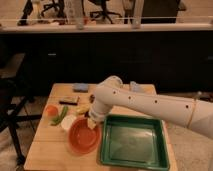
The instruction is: Stack bowls into tray
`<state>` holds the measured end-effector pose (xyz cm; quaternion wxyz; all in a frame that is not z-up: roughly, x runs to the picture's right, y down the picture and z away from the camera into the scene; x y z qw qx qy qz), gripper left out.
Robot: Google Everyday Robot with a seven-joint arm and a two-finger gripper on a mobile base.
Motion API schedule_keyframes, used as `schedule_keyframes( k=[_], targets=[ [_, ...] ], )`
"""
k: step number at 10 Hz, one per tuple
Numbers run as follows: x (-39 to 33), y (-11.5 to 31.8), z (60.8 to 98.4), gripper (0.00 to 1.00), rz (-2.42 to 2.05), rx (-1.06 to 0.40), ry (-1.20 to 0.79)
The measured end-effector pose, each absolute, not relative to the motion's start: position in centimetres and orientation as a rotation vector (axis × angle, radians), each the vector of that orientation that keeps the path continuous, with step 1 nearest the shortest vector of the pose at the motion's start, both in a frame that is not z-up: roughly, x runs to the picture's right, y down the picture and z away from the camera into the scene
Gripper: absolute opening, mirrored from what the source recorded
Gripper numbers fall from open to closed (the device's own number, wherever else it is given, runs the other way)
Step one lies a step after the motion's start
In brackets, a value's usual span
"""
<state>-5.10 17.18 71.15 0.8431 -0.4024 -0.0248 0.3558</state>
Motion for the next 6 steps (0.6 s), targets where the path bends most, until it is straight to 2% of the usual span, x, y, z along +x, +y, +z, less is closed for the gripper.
schedule_keyframes(
  k=[6],
  targets=[
    [2.8, 15.5, 71.9, 0.00, 0.936, -0.787, -0.044]
  ],
)
